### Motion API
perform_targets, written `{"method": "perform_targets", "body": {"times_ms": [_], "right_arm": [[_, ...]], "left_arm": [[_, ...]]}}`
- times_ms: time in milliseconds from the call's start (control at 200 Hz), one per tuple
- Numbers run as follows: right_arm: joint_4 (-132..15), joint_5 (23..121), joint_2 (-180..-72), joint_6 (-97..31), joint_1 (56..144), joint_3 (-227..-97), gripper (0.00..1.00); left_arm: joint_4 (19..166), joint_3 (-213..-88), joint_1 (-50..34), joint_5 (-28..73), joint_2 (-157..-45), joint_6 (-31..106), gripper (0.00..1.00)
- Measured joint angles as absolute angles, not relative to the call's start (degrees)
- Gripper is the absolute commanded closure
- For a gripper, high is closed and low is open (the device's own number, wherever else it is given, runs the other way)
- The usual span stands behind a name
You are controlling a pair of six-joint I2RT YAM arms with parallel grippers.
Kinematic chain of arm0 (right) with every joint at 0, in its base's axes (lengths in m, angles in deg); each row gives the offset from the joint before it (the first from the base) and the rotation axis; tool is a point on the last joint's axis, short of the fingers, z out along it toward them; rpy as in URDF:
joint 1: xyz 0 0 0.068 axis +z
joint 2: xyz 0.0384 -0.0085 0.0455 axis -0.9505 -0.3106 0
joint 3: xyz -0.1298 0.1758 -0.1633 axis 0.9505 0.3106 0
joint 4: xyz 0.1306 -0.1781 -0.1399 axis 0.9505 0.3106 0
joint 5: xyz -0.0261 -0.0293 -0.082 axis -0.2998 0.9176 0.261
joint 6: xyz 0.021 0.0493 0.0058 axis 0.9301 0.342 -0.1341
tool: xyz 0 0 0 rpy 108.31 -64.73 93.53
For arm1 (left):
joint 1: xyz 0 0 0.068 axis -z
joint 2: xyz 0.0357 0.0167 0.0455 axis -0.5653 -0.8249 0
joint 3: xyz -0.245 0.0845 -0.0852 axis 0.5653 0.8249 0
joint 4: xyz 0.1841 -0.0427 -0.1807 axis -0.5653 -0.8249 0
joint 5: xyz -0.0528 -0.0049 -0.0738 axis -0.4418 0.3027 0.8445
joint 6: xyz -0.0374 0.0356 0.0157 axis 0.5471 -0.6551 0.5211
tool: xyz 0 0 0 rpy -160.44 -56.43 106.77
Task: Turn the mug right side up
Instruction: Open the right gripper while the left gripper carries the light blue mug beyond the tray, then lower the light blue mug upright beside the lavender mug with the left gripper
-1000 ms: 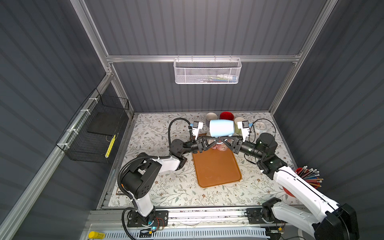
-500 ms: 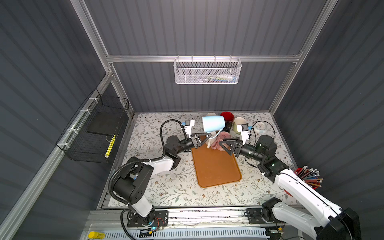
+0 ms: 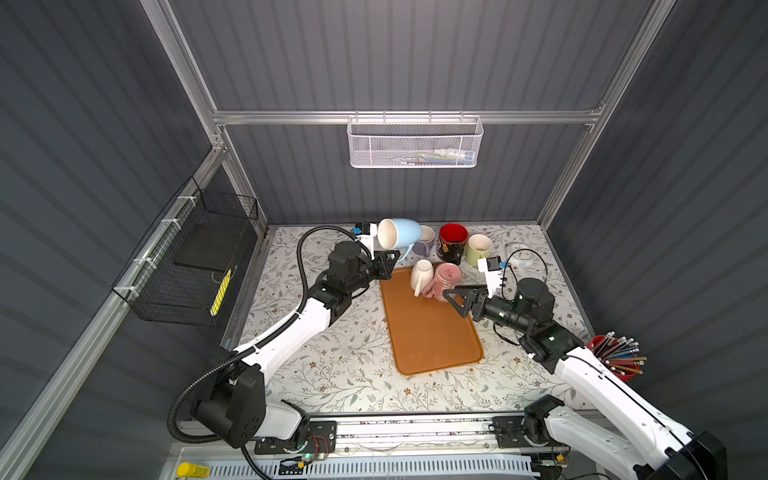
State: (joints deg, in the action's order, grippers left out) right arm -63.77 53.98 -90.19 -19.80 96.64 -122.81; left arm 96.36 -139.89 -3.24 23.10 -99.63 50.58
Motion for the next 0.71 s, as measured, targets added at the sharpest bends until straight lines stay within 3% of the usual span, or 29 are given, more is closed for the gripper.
{"method": "perform_targets", "body": {"times_ms": [340, 705], "right_arm": [[-55.0, 59.3, -88.9, -21.6, 96.7, -123.7, 0.26], [-51.1, 61.5, -89.2, -22.6, 96.8, -123.7, 0.27]], "left_arm": [[61.5, -174.4, -3.3, 8.8, -120.7, 36.6, 1.0], [40.4, -199.6, -5.2, 5.4, -142.3, 29.9, 1.0]]}}
